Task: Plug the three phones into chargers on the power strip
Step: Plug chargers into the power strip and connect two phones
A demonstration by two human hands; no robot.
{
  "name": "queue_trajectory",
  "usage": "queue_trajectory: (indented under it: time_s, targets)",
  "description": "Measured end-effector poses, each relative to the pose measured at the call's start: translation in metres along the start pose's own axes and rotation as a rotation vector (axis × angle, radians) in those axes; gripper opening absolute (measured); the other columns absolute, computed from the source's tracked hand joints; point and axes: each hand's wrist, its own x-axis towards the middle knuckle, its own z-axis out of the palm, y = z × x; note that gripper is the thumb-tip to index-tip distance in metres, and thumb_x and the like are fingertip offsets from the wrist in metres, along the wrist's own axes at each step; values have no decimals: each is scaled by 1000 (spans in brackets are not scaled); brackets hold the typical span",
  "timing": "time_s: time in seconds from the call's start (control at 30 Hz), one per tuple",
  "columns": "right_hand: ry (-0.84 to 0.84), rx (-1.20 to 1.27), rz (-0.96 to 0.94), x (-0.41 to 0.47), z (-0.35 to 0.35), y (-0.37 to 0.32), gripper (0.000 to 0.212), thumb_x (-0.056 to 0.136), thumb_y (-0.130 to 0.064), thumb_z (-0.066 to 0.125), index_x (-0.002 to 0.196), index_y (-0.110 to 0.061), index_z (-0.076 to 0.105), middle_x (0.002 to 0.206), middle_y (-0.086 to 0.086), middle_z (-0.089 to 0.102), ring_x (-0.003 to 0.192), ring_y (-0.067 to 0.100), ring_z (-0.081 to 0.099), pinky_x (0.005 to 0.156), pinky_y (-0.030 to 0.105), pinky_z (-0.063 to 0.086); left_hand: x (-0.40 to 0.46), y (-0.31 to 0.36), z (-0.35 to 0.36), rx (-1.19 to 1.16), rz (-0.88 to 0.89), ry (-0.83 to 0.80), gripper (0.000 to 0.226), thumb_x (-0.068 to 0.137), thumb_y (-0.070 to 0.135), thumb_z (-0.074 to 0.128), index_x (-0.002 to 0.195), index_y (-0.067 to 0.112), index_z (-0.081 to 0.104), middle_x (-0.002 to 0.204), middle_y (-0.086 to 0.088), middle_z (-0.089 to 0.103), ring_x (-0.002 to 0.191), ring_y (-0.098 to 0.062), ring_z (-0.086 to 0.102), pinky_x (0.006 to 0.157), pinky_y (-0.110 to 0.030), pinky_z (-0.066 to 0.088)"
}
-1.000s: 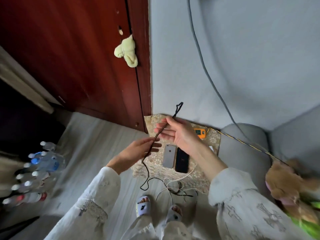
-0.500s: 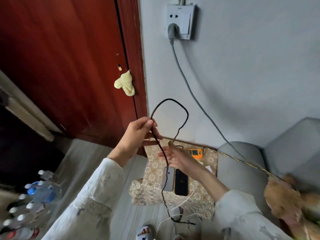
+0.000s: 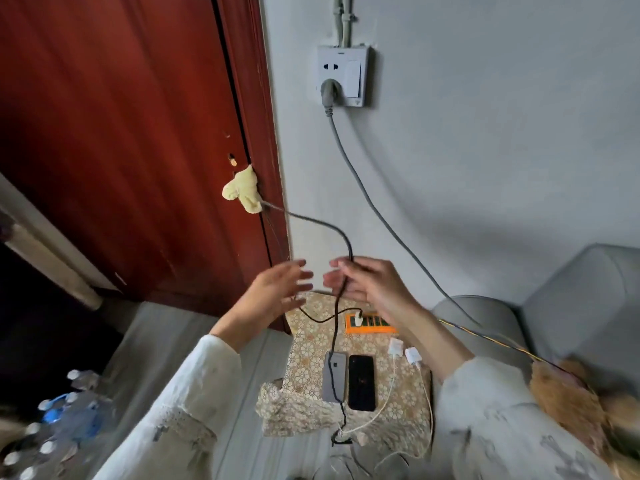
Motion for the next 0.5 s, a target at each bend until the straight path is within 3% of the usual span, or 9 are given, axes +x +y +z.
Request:
queue_trajectory:
  time_s: [0.07,0.13,0.2,0.27,0.37,0.43,0.5]
  targets:
    - [16,138,-12,8,1,-21,15,92,-12,51,96,-11,65,90,11,71,80,20,72,82,36,57,-6,-22,7,198,-63,-210,58,72,47,67,125,31,49,123,10,58,114,-8,55,96,-32,45]
    - [19,225,-25,15,2,-39,15,93,-14,50,96,-11,65,88,11,71,79,23,71,83,35,57,-11,-33,17,332,-69,-301,50,79,38,64,126,31,48,127,12,56,117,-4,53,99,-28,42]
    - [6,285,-34,19,3,-52,15,93,-16,50,94,-11,64,82,8,73,78,23,71,80,34,57,-13,-32,27,409,-16,-251,32,88,24,58,119,24,54,119,3,62,108,-6,59,96,-25,45]
    - [27,294,-51,20,3,-56,18,94,-20,48,94,-10,63,80,7,73,75,21,72,77,32,57,-15,-24,32,415,36,-148,13,91,13,52,100,16,61,99,-4,68,91,-7,65,89,-30,49]
    - [118,192,-49,15,2,-43,33,97,-32,40,95,-8,61,86,12,71,77,20,70,78,29,56,-21,-13,34,356,124,-51,24,94,4,43,79,11,61,82,-8,69,79,-12,68,76,-32,56]
    - [127,108,-8,9,2,-20,41,98,-37,36,98,-6,62,95,14,70,86,22,69,86,32,55,-24,-6,33,285,191,12,27,95,4,40,77,11,59,78,-6,68,78,-11,68,71,-26,58]
    - [73,70,72,2,3,8,45,97,-40,33,102,-6,63,102,15,70,94,24,67,94,36,51,-25,-2,30,140,230,92,27,96,6,40,78,13,59,74,-1,70,81,-16,69,74,-32,58]
